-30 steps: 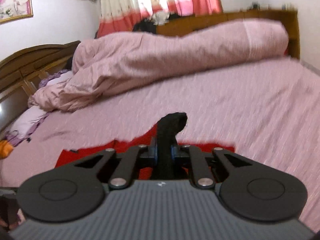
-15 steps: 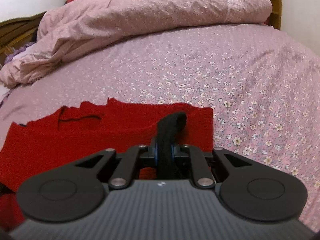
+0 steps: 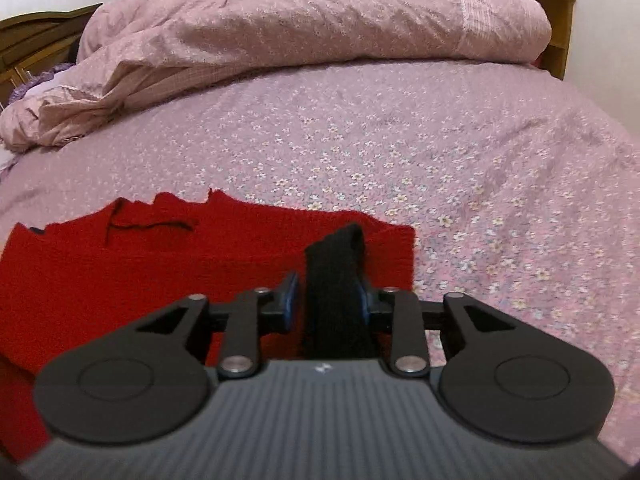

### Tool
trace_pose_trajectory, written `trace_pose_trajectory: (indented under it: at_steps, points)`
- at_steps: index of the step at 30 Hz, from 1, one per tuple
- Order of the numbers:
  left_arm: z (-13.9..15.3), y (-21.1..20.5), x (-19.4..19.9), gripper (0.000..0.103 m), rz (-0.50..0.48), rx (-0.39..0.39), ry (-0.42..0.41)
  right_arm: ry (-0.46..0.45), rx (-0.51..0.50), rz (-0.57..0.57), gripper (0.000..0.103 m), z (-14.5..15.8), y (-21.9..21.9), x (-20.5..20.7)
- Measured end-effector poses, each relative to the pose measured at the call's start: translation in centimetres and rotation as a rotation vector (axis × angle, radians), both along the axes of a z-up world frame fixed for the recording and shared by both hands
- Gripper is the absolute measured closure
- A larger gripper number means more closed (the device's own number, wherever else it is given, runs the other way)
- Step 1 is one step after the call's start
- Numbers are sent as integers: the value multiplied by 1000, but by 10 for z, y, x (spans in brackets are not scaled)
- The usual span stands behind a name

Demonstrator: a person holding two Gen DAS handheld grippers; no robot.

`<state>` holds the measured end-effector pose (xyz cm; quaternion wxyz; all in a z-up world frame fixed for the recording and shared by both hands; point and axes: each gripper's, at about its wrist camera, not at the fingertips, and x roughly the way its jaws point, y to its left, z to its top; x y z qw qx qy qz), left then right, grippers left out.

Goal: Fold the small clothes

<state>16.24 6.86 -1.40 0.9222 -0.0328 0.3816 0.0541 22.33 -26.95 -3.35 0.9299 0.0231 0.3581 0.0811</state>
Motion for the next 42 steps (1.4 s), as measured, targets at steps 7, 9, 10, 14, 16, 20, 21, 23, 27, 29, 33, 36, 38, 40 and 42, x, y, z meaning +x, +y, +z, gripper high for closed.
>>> trace_pose_trajectory:
  at_steps: [7,9,10,14,16,20,21,23,27,29,33,36,38,40,42]
  points:
    - [-14,-3,31,24,-36,106,30,-56,2,-30,71,33,-10,-34]
    - [-20,-1,36,24,-33,115,44,-42,59,-4,71,32,-11,-40]
    - [-22,1,38,24,-32,115,48,-41,69,18,71,29,-9,-42]
    - [-33,9,43,17,-15,93,43,30,36,80,71,7,4,-38]
    - [-37,14,48,13,-4,76,49,55,39,64,72,-10,3,-31]
    - [-44,25,55,9,23,6,64,27,86,37,72,-18,-1,-29]
    - [-45,29,55,8,31,-19,66,18,78,34,72,-19,0,-30]
    - [-46,31,54,7,40,-39,66,-13,58,27,72,-22,4,-35]
    - [-41,24,51,7,22,17,60,-48,62,-3,72,-26,6,-41]
    - [-35,22,49,7,24,26,62,-44,76,-14,72,-25,5,-42]
    - [-20,23,34,8,29,16,58,-14,95,7,68,-17,-1,-38]
    - [-7,26,13,8,14,19,35,21,190,7,57,-7,-13,-43]
    - [1,30,-3,8,16,24,28,20,255,3,51,0,-20,-54]
    - [7,35,-18,8,26,17,27,12,265,1,49,6,-23,-65]
    - [11,42,-33,8,43,2,30,26,274,-18,48,9,-27,-78]
